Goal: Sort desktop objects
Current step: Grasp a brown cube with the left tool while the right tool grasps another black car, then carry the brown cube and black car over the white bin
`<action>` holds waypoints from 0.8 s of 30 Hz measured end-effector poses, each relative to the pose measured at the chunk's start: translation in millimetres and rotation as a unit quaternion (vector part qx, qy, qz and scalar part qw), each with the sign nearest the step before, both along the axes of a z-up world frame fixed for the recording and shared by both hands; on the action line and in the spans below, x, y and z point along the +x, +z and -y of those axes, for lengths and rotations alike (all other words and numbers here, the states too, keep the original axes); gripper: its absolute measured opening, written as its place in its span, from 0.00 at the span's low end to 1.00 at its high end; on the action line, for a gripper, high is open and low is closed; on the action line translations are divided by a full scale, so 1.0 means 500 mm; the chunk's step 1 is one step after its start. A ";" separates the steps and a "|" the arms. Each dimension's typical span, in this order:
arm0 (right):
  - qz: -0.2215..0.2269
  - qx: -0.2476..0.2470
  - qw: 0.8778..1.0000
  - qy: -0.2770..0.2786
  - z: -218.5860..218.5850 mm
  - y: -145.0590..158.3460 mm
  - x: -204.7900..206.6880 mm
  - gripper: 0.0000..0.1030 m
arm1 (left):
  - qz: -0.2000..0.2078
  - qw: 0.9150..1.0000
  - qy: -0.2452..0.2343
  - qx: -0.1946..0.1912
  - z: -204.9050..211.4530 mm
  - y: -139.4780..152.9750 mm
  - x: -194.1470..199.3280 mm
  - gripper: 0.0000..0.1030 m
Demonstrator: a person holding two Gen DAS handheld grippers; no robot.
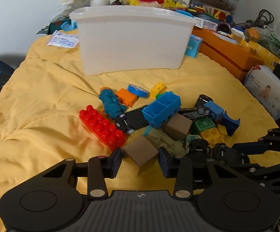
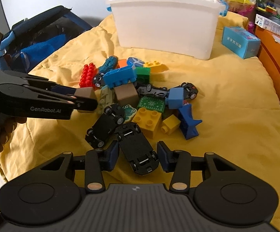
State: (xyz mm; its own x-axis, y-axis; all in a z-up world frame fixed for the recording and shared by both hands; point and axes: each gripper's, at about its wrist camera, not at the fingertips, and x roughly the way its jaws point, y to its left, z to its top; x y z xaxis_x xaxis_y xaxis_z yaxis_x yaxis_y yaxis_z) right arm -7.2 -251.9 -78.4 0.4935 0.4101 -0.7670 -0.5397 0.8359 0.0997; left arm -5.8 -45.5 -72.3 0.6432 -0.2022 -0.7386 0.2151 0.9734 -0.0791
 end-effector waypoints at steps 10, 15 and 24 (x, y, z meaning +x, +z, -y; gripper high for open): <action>0.026 0.023 0.999 -0.009 0.005 0.045 0.018 0.46 | 0.016 0.999 0.029 0.004 -0.033 0.055 0.016 0.43; 0.038 0.036 0.998 -0.017 0.005 0.069 0.038 0.46 | 0.026 0.999 0.041 0.000 -0.044 0.085 0.030 0.43; 0.059 0.057 0.996 -0.037 0.014 0.116 0.084 0.46 | 0.037 0.998 0.051 0.003 -0.059 0.134 0.068 0.43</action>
State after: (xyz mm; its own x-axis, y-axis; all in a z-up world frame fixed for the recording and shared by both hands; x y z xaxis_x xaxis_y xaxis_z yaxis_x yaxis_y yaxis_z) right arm 34.9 -258.8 -20.5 0.6103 0.4502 -0.6517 -0.4903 0.8609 0.1356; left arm 28.2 -15.9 -5.2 0.7130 -0.1295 -0.6891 0.1206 0.9908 -0.0614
